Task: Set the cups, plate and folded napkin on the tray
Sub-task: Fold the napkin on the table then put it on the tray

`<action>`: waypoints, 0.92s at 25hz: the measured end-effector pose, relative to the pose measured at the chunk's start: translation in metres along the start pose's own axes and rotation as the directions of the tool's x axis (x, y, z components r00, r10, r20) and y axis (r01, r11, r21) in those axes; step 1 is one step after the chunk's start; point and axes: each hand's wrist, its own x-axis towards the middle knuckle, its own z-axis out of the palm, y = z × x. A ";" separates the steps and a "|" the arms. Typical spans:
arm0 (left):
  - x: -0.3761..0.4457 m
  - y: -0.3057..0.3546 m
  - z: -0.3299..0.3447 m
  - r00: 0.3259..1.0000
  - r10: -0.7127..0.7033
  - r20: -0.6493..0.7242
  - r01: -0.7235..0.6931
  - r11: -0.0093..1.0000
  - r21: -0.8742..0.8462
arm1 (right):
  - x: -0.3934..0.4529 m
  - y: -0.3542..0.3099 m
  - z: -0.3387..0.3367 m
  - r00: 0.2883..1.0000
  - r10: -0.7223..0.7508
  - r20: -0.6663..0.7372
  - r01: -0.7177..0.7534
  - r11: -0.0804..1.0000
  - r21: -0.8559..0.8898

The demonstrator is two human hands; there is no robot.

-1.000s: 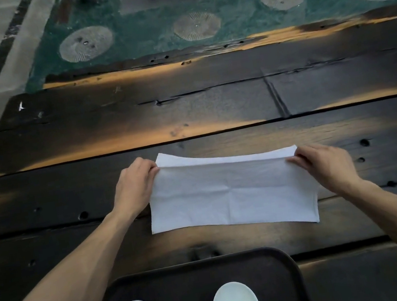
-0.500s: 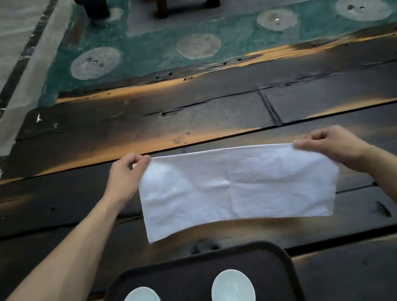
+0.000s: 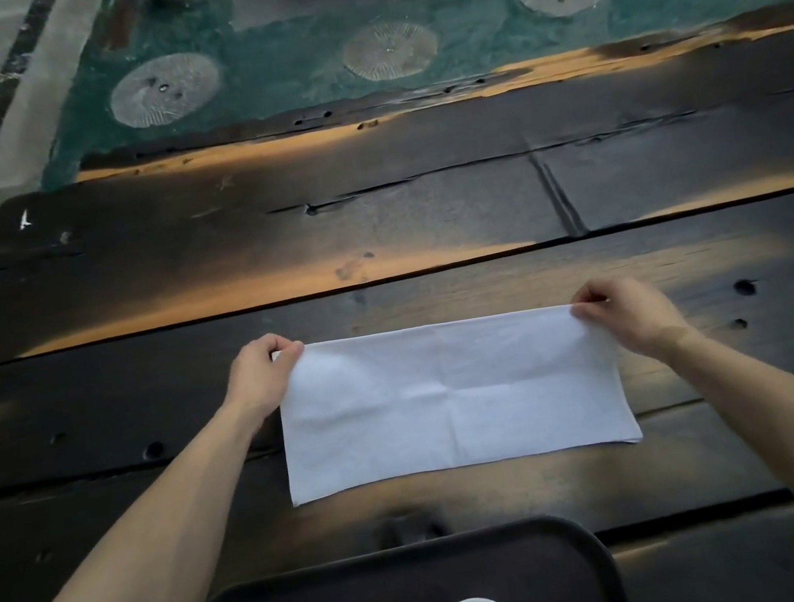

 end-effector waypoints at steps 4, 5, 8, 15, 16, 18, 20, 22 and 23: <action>0.021 -0.014 0.017 0.998 -0.005 -0.067 0.008 0.999 0.036 | 0.022 0.009 0.030 0.991 -0.025 -0.132 0.015 0.997 -0.076; 0.023 -0.017 0.021 0.997 -0.015 -0.077 0.017 0.999 0.031 | 0.024 0.011 0.037 0.988 -0.022 -0.156 0.009 0.996 -0.085; 0.025 -0.024 0.028 0.991 -0.043 -0.123 0.043 0.999 -0.005 | 0.025 0.017 0.052 0.973 -0.002 -0.231 -0.016 0.997 -0.079; 0.012 -0.024 0.024 0.994 -0.088 -0.061 0.085 0.995 -0.046 | -0.015 -0.015 0.097 0.969 -0.130 -0.209 0.062 0.951 -0.303; 0.008 -0.025 0.022 0.994 -0.098 -0.044 0.095 0.993 -0.068 | -0.027 -0.026 0.107 0.969 -0.197 -0.149 0.141 0.937 -0.321; -0.002 -0.026 0.019 0.991 -0.132 -0.015 0.129 0.986 -0.103 | -0.049 -0.050 0.125 0.940 -0.340 -0.038 0.312 0.897 -0.311; -0.012 -0.029 0.014 0.983 -0.184 0.021 0.185 0.975 -0.121 | -0.065 -0.078 0.145 0.895 -0.440 0.078 0.444 0.857 -0.261; -0.023 -0.033 0.010 0.973 -0.216 0.077 0.225 0.963 -0.146 | -0.076 -0.101 0.163 0.861 -0.480 0.171 0.509 0.824 -0.251; -0.029 -0.035 0.009 0.969 -0.222 0.112 0.238 0.957 -0.164 | -0.078 -0.109 0.170 0.856 -0.481 0.189 0.516 0.818 -0.255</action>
